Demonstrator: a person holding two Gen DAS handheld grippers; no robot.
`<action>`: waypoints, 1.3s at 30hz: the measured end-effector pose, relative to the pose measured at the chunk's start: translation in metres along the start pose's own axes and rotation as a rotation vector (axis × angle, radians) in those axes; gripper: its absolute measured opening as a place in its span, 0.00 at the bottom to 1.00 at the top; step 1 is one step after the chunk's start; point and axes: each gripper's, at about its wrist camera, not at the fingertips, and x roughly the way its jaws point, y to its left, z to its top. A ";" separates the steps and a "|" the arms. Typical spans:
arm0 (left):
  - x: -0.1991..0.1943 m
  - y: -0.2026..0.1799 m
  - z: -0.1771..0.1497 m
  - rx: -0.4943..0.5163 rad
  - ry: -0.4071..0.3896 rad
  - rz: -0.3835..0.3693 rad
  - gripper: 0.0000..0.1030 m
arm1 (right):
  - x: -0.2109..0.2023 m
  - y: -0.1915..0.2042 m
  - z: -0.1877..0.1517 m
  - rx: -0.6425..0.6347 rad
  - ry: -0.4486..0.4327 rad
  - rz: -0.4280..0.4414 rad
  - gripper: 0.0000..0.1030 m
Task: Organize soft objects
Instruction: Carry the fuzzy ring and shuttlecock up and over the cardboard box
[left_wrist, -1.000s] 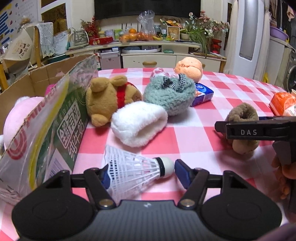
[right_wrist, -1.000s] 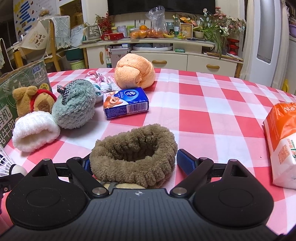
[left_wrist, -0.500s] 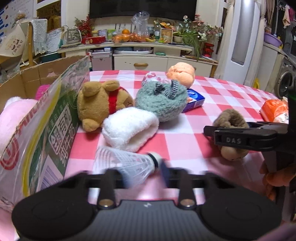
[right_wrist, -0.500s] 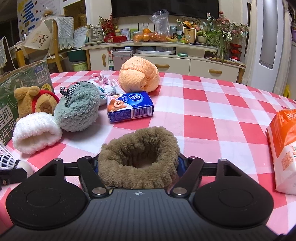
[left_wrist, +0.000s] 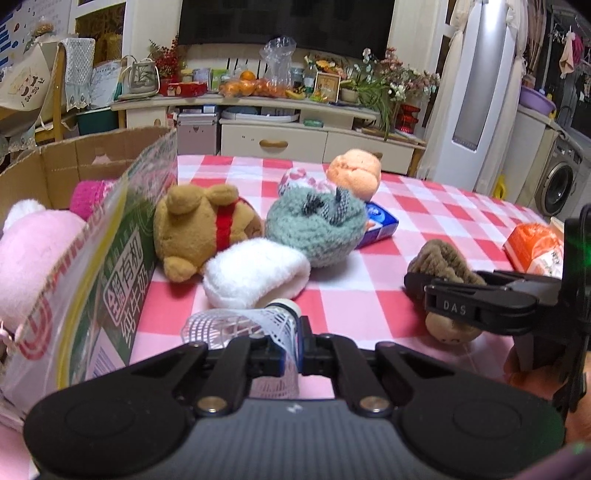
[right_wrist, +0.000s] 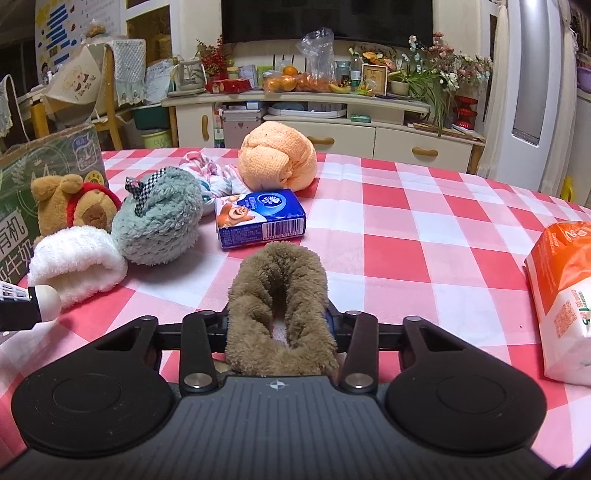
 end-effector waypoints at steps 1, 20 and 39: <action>-0.001 0.000 0.001 -0.002 -0.006 -0.003 0.02 | -0.001 0.000 0.000 0.006 -0.006 0.000 0.46; -0.040 0.011 0.032 -0.003 -0.157 -0.065 0.02 | -0.040 0.006 0.016 0.083 -0.099 0.058 0.43; -0.083 0.071 0.060 -0.083 -0.305 -0.048 0.02 | -0.072 0.089 0.059 0.072 -0.167 0.243 0.43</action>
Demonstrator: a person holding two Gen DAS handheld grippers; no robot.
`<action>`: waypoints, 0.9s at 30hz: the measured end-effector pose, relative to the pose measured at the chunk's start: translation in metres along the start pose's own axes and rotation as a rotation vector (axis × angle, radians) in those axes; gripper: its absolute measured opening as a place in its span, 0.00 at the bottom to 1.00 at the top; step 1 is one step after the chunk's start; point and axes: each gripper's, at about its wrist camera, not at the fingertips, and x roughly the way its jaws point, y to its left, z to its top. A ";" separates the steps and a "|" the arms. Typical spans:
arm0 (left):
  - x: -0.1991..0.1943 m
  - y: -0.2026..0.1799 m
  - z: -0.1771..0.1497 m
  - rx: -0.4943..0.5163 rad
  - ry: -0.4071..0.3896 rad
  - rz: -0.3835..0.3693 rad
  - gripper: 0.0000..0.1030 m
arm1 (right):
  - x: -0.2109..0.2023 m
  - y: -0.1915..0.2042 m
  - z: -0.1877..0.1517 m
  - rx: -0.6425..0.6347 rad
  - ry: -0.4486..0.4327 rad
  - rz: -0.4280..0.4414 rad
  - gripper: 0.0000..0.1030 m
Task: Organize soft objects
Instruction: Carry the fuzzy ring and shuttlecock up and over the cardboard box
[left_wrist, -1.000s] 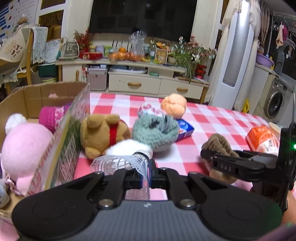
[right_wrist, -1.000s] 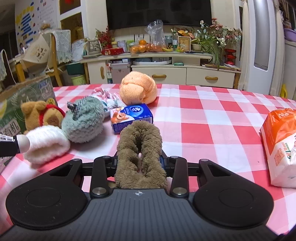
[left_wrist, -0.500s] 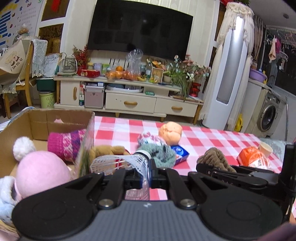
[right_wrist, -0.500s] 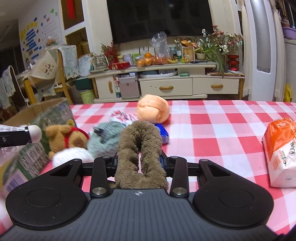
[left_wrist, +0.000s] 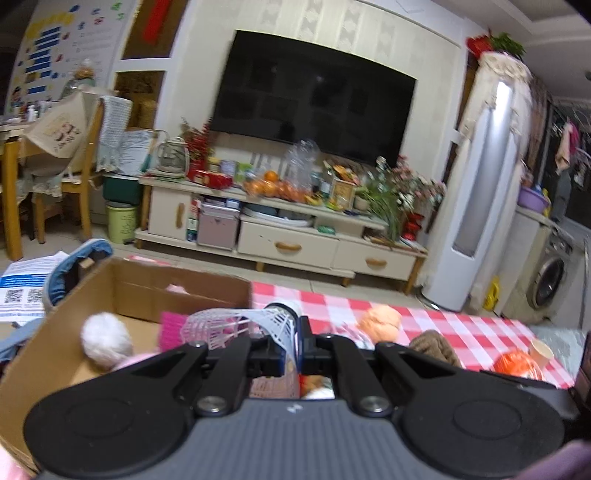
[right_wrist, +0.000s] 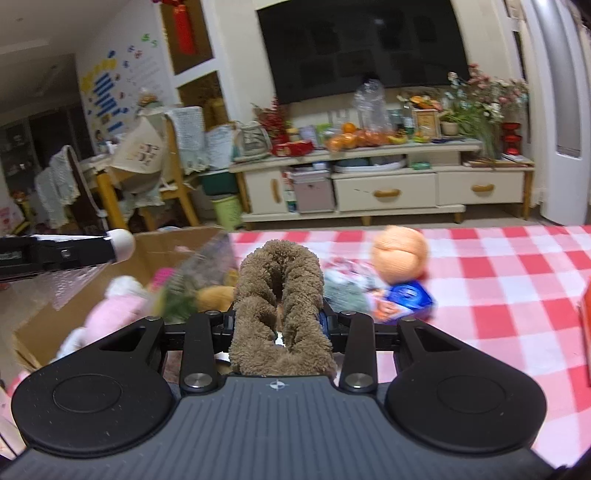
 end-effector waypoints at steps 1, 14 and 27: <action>-0.001 0.005 0.003 -0.010 -0.007 0.008 0.02 | 0.002 0.007 0.003 -0.005 -0.001 0.015 0.43; -0.001 0.069 0.023 -0.142 -0.046 0.143 0.02 | 0.047 0.086 0.041 -0.111 -0.024 0.176 0.44; 0.015 0.114 0.023 -0.211 0.003 0.235 0.02 | 0.098 0.114 0.043 -0.249 0.016 0.164 0.47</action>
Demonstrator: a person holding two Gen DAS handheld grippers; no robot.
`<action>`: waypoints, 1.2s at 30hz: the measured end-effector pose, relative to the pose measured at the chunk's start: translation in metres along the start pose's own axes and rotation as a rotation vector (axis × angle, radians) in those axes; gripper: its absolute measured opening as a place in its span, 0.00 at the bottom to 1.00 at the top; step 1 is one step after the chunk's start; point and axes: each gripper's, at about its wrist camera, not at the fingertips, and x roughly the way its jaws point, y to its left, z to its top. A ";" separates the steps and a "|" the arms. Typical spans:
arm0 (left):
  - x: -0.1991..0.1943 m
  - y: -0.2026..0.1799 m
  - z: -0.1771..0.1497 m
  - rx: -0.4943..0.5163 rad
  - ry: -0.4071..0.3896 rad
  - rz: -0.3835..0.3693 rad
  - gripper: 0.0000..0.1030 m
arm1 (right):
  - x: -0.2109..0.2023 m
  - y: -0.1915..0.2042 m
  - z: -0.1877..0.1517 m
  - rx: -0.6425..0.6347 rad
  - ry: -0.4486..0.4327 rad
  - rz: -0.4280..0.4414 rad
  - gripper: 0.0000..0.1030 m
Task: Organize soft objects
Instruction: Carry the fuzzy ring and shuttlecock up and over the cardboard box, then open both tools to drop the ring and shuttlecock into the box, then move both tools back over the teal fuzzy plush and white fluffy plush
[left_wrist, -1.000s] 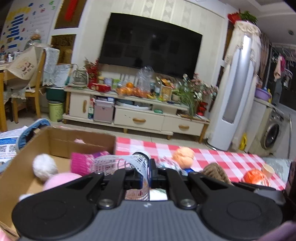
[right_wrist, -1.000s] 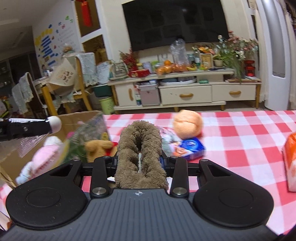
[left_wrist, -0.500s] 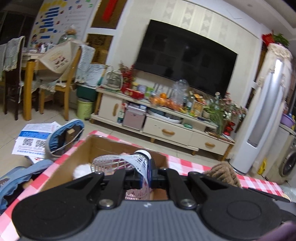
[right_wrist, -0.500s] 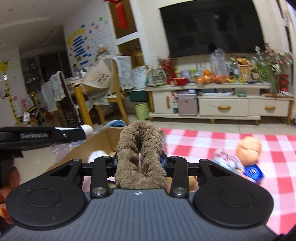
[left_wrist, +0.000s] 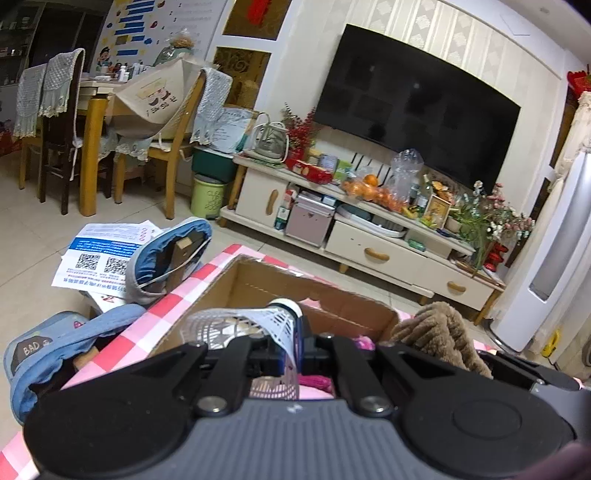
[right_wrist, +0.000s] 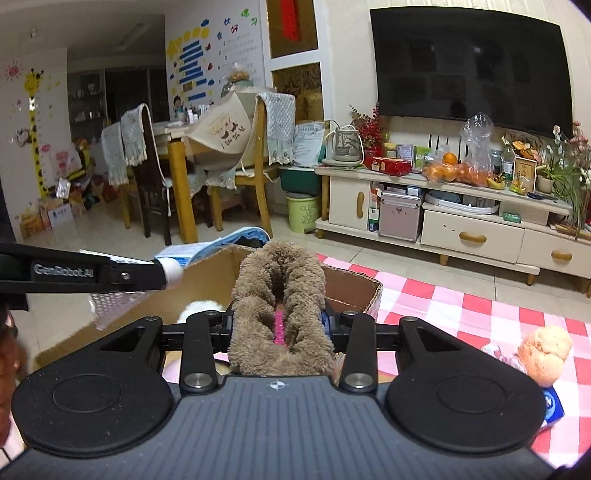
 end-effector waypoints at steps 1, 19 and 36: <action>0.001 0.001 0.000 -0.001 0.003 0.007 0.02 | -0.003 0.000 -0.002 -0.009 0.001 -0.005 0.49; 0.006 -0.001 0.002 0.021 0.022 0.067 0.71 | -0.058 -0.018 -0.002 0.104 -0.151 -0.144 0.97; 0.001 -0.036 -0.008 0.124 0.002 0.051 0.96 | -0.094 -0.042 -0.026 0.200 -0.187 -0.258 1.00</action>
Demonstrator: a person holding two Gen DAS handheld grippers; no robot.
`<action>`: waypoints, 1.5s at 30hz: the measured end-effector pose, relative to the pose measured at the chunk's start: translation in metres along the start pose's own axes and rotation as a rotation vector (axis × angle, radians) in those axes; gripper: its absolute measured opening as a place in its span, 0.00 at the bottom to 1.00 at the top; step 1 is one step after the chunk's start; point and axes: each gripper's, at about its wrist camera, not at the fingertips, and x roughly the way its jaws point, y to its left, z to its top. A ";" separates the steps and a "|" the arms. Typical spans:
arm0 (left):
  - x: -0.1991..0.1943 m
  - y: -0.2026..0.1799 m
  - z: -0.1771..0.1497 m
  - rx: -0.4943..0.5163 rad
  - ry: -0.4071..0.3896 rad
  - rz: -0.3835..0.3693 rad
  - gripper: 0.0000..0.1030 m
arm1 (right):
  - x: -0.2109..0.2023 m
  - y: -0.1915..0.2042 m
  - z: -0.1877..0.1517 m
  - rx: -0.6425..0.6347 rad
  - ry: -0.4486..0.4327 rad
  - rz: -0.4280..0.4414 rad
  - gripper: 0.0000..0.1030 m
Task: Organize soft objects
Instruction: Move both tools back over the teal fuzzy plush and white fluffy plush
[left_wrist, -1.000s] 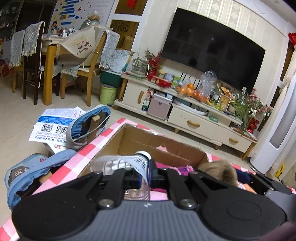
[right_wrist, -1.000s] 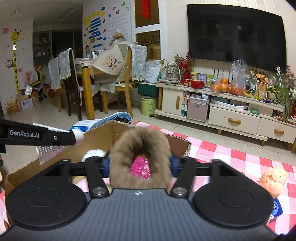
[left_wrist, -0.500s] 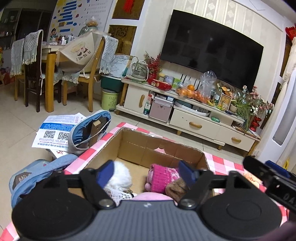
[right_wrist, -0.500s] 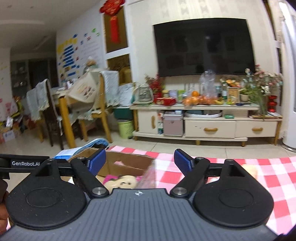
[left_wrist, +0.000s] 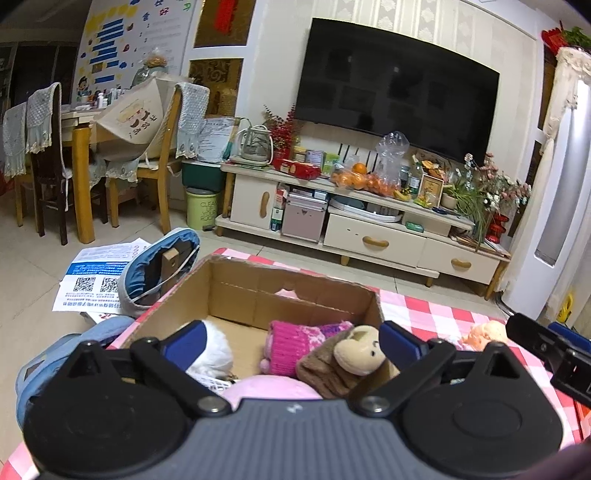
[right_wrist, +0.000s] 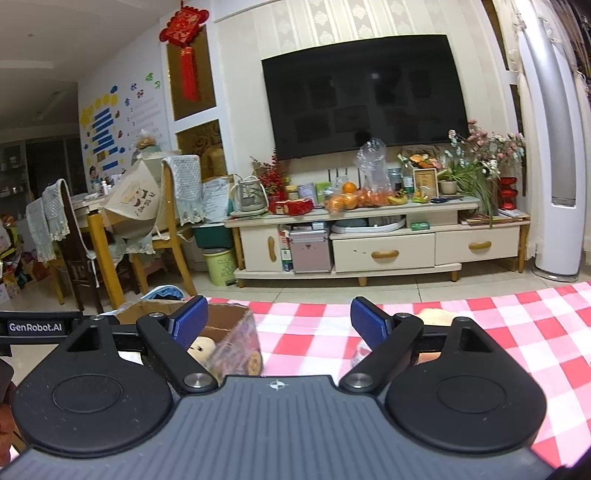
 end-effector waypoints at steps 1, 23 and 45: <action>0.000 -0.002 -0.001 0.005 0.000 -0.002 0.96 | 0.001 0.001 0.000 0.002 0.002 -0.005 1.00; -0.004 -0.060 -0.019 0.172 0.002 -0.031 0.99 | -0.008 -0.004 -0.017 0.082 0.062 -0.073 1.00; -0.006 -0.111 -0.041 0.344 0.012 -0.062 0.99 | -0.007 -0.003 -0.027 0.129 0.052 -0.122 1.00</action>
